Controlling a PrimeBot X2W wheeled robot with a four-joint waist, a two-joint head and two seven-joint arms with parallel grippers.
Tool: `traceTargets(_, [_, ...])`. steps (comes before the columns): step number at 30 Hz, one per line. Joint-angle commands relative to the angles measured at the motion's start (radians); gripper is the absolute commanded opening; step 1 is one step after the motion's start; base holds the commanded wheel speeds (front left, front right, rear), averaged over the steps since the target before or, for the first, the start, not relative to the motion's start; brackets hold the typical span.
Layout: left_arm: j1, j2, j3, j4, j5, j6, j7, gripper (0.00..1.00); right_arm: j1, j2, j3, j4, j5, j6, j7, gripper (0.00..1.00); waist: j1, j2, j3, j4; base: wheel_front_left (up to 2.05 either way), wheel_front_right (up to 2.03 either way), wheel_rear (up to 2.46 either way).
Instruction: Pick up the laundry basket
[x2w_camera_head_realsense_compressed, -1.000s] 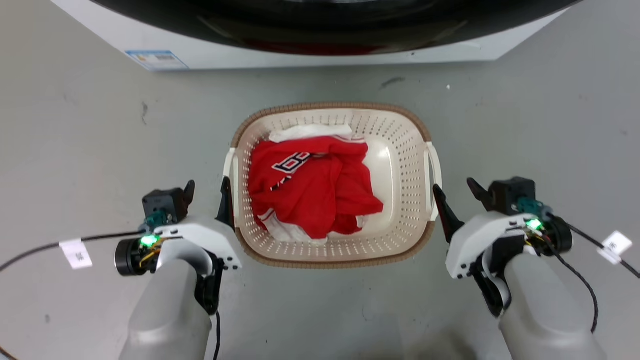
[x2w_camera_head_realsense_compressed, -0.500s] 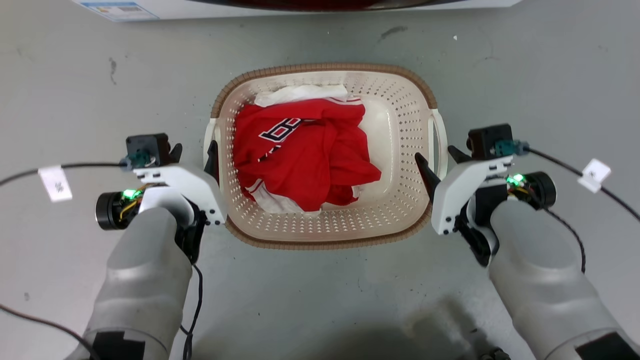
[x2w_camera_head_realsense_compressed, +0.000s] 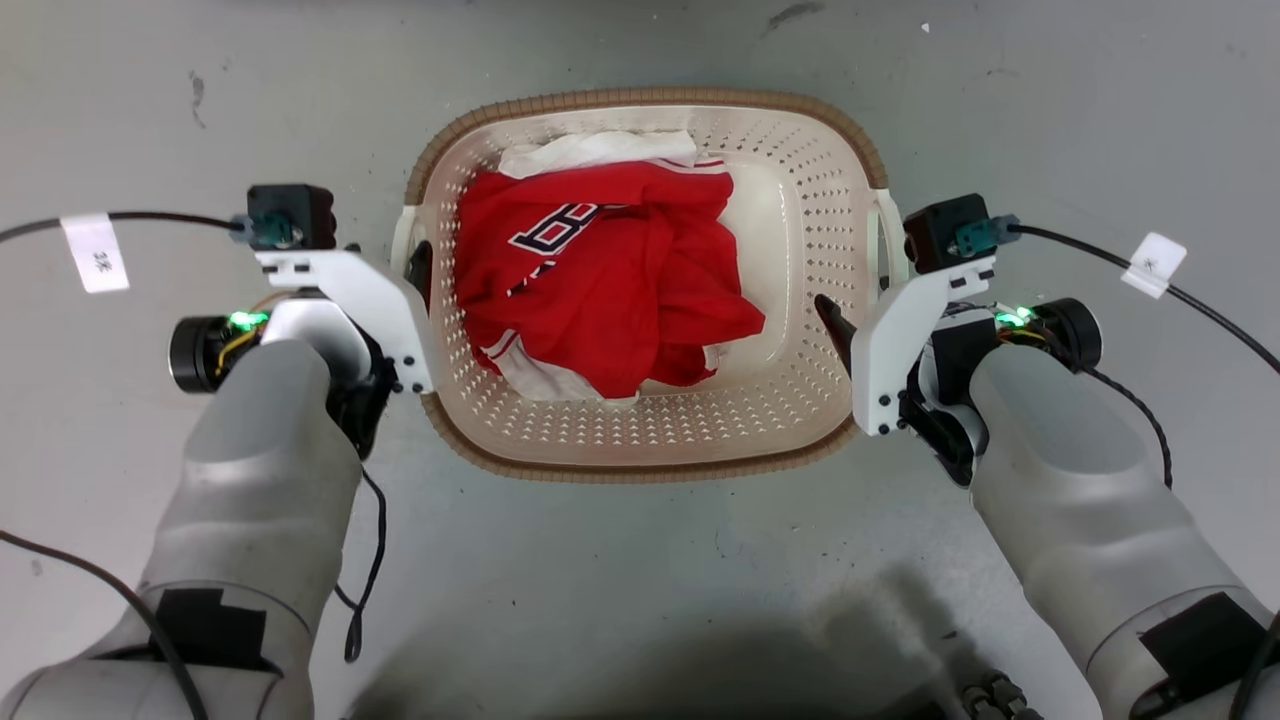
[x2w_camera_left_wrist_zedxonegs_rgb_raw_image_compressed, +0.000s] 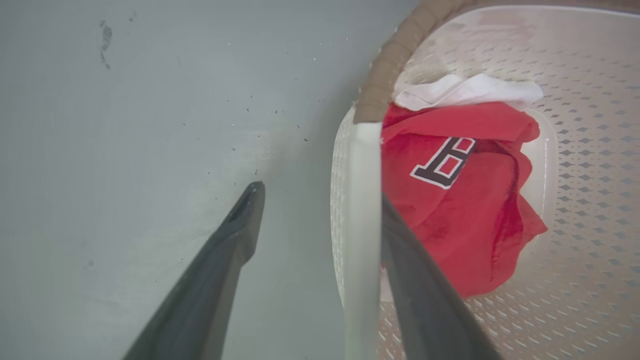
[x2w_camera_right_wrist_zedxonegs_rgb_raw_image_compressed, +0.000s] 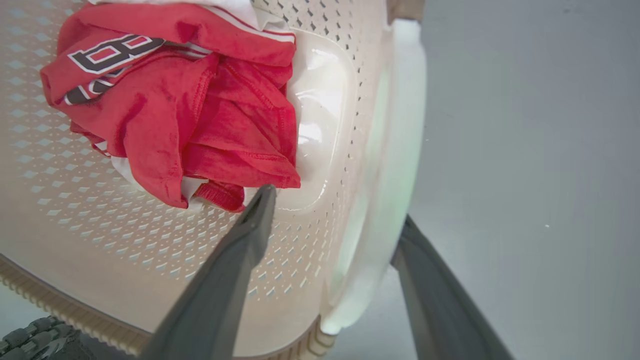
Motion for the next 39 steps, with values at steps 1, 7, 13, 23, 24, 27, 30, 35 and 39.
traceTargets(1, [-0.02,0.004,-0.006,0.009,-0.006,0.0,0.02,1.0,-0.028,0.001,0.015,0.012,0.015,0.0,-0.001,1.0,0.0,0.0,0.01,0.0,0.0,0.0,0.0])
traceTargets(7, [-0.038,0.007,-0.02,0.018,-0.018,-0.004,0.047,1.0,-0.059,0.0,0.048,0.048,0.052,0.0,-0.002,1.0,0.0,0.0,0.027,-0.004,0.0,0.0,0.0])
traceTargets(13, [-0.039,-0.009,-0.033,0.022,-0.044,-0.004,0.06,0.0,-0.068,0.0,0.08,0.055,0.099,0.0,0.004,0.0,0.0,0.0,0.037,-0.002,0.0,0.0,0.0])
traceTargets(23, [-0.022,-0.021,-0.094,0.011,-0.107,-0.004,0.098,0.0,-0.054,0.005,0.134,0.068,0.161,0.002,-0.007,0.0,0.0,0.0,0.02,0.005,0.0,0.0,0.0])
traceTargets(24, [-0.021,-0.021,-0.101,0.011,-0.113,-0.004,0.106,0.0,-0.052,0.005,0.138,0.07,0.168,0.002,-0.005,0.0,0.0,0.0,0.015,0.006,0.0,0.0,0.0])
traceTargets(27, [-0.014,-0.024,-0.115,0.011,-0.127,-0.004,0.122,0.0,-0.047,0.005,0.146,0.071,0.186,0.002,0.003,0.0,0.0,0.0,0.0,0.008,0.0,0.0,0.0])
traceTargets(30, [-0.004,-0.03,-0.134,0.012,-0.148,-0.004,0.149,0.0,-0.039,0.007,0.158,0.073,0.209,0.002,0.015,0.0,0.0,0.0,-0.031,0.012,0.0,0.0,0.0])
traceTargets(35, [0.007,-0.042,-0.169,0.013,-0.18,-0.005,0.214,0.0,-0.029,0.009,0.176,0.082,0.245,0.005,0.058,0.0,0.0,0.0,-0.097,0.019,0.0,0.0,0.0])
traceTargets(39, [0.02,-0.051,-0.195,0.013,-0.208,-0.007,0.267,0.0,-0.016,0.011,0.191,0.086,0.275,0.006,0.106,0.0,0.0,0.0,-0.163,0.025,0.0,0.0,0.0])
